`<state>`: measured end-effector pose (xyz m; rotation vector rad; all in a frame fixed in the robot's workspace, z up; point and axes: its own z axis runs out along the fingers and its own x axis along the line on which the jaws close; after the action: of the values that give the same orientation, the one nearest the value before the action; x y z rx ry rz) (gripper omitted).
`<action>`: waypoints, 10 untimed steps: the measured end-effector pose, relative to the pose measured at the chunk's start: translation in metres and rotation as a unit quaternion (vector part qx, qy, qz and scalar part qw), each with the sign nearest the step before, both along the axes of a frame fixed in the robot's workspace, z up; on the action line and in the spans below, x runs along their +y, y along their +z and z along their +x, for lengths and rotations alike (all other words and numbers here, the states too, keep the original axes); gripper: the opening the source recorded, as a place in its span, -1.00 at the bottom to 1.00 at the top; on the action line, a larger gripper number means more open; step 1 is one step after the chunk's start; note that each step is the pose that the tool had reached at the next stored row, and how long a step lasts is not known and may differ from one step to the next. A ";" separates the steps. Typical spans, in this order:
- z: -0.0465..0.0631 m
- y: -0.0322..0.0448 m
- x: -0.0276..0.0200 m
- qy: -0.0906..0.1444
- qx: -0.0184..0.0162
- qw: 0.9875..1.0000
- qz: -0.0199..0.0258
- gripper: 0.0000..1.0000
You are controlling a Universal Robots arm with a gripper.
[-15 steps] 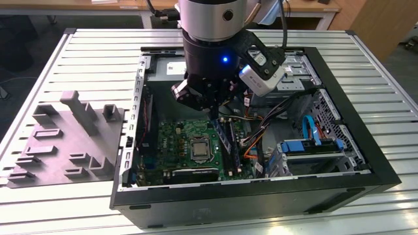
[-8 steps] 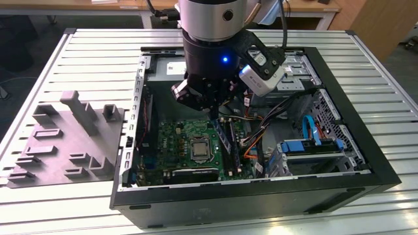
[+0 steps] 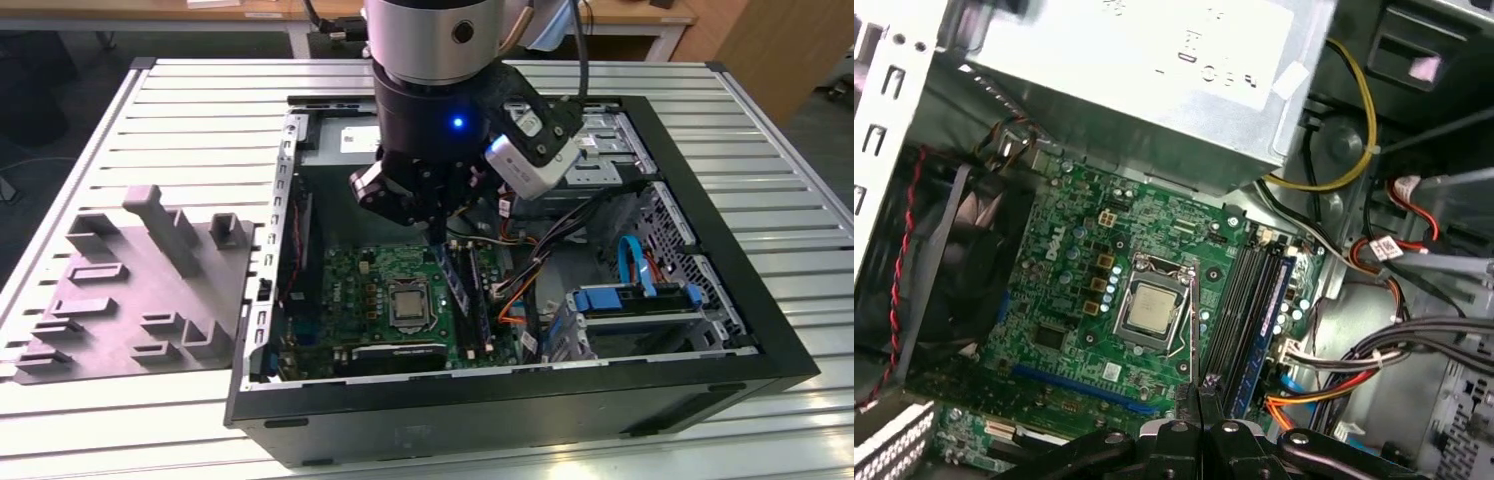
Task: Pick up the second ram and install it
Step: 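Insert the second ram into the second slot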
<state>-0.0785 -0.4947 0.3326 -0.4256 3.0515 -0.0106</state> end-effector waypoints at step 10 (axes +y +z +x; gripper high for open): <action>0.000 -0.0002 0.0000 -0.040 0.000 0.999 0.000 -0.77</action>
<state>-0.0785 -0.4947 0.3325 -0.3022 3.0665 -0.0144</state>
